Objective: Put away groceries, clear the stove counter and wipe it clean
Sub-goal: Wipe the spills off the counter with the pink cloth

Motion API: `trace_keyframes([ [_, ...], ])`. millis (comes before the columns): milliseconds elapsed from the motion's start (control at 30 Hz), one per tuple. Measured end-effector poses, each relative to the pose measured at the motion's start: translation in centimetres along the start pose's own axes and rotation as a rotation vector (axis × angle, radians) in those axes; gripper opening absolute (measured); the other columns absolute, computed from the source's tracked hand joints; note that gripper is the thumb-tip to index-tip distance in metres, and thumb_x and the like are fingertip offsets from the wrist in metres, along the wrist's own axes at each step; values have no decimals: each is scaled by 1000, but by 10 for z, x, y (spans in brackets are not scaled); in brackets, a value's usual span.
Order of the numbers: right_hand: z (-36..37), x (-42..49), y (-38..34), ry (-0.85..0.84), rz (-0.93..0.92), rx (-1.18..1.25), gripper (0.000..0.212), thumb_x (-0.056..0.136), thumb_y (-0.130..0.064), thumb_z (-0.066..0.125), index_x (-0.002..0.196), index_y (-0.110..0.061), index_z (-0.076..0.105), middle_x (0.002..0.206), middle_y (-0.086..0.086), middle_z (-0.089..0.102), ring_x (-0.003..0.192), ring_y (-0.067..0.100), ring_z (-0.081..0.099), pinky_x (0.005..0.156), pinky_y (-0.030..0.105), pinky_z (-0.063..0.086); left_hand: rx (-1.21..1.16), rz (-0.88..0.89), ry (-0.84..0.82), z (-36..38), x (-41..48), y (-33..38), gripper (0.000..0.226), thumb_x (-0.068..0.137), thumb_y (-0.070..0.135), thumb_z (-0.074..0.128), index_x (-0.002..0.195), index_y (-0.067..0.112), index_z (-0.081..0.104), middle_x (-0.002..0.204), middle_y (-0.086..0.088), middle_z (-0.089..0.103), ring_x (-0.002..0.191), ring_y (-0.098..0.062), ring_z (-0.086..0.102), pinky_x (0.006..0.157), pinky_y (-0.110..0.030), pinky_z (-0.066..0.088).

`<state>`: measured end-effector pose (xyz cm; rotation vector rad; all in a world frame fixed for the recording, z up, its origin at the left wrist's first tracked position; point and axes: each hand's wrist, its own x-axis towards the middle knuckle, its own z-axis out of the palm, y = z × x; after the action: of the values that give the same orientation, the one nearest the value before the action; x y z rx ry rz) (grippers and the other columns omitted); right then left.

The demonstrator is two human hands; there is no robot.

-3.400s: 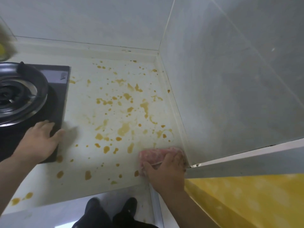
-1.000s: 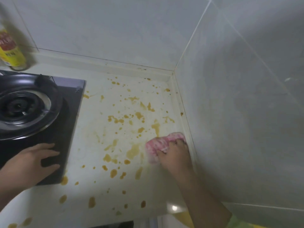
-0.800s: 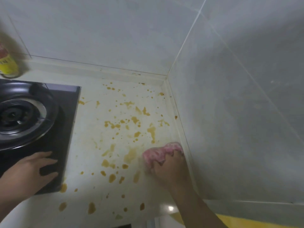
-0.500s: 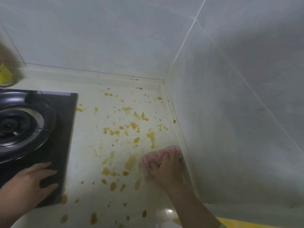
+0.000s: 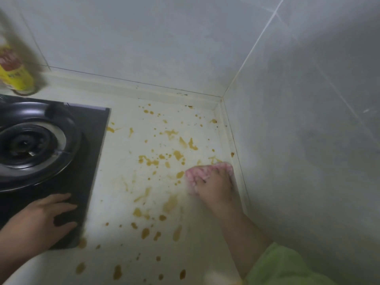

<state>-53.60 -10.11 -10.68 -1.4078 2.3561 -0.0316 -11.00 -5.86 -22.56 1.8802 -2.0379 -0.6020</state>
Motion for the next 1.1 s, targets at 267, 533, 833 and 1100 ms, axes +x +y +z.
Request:
trace_keyframes([
  [267,-10,-3,2,-15,-31,-92,70,90,-52,48,143,-7,41,153,19,30,140,33,30,111,42,32,110,-24,27,-18,48,28,55,52,7,90,103,0,70,114,-19,62,103,-35,58,97,-45,43],
  [533,2,-22,5,-20,1,-143,81,87,-58,48,146,-4,35,155,25,23,144,36,21,116,45,21,-58,-254,-15,53,61,-41,96,44,61,83,128,41,41,129,-28,52,140,-35,28,103,-50,35],
  [833,-12,15,3,-76,-102,-84,76,94,-48,47,151,-5,22,160,19,7,149,31,6,119,40,12,29,-259,5,31,58,-12,73,43,1,93,109,-9,64,126,-28,54,121,-43,46,106,-45,33],
  [1100,-18,61,-9,5,-100,45,73,86,-42,62,145,-9,36,152,14,30,142,30,26,116,38,27,22,-297,-77,56,61,-58,99,29,49,93,115,7,66,148,-13,38,124,-35,46,110,-43,30],
])
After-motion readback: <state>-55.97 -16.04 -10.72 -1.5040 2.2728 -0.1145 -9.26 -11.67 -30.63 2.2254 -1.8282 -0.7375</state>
